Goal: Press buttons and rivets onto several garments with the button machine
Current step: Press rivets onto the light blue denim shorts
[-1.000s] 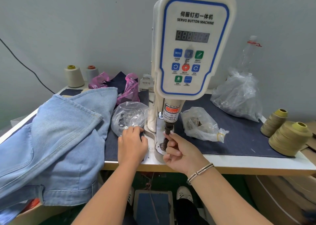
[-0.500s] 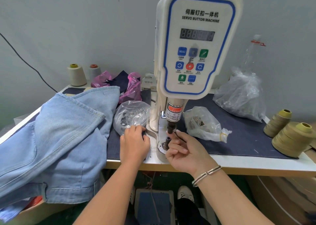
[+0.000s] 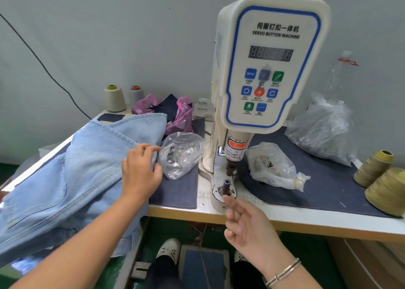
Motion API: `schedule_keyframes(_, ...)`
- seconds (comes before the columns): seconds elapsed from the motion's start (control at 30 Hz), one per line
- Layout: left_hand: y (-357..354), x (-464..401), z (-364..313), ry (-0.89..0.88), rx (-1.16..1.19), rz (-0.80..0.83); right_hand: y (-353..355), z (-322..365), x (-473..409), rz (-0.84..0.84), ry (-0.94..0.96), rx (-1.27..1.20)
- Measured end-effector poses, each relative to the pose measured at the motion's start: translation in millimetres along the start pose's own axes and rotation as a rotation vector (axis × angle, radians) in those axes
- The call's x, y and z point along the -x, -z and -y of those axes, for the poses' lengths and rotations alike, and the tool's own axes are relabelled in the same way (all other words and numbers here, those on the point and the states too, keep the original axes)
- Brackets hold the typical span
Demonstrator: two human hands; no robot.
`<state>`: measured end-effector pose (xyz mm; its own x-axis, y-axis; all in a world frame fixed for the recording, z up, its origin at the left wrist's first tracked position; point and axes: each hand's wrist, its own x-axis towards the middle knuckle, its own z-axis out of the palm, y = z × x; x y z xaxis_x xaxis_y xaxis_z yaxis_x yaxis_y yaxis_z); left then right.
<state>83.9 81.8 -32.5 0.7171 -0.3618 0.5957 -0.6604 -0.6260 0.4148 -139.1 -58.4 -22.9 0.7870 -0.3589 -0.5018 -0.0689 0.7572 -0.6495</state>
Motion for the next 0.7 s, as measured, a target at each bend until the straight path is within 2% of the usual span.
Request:
schedule_keyframes(0.13, 33, -12, 60, 0.238, -0.348, 0.229, -3, -10, 3, 0.009, -0.034, 0.104)
schedule_keyframes(0.2, 44, -8, 75, 0.328, -0.427, 0.280, -4, -13, 3, 0.027, -0.040, 0.133)
schedule_keyframes(0.3, 51, -5, 78, 0.163, -0.435, 0.263, -7, -17, 2, 0.053, -0.030, 0.221)
schedule_keyframes(0.33, 51, -7, 77, 0.170, -0.356, 0.231, -8, -18, 2, 0.058, -0.025, 0.258)
schedule_keyframes(0.37, 53, -12, 73, 0.260, -0.220, 0.165, -9, -19, 3, 0.067, -0.022, 0.304)
schedule_keyframes(0.4, 58, -22, 71, 0.382, -0.068, 0.082, -11, -19, 4, 0.081, -0.020, 0.366)
schedule_keyframes(0.47, 73, -49, 66, 0.736, 0.307, -0.077, -15, -19, 5, 0.111, -0.025, 0.519)
schedule_keyframes(0.53, 92, -72, 59, 0.955, 0.796, -0.162, -22, -19, 4, 0.115, -0.048, 0.659)
schedule_keyframes(0.6, 113, -88, 48, 0.979, 1.204, -0.147, -31, -19, 2, 0.109, -0.070, 0.767)
schedule_keyframes(0.7, 142, -97, 26, 0.799, 1.456, 0.117, -46, -18, -2, 0.171, -0.005, 0.897)
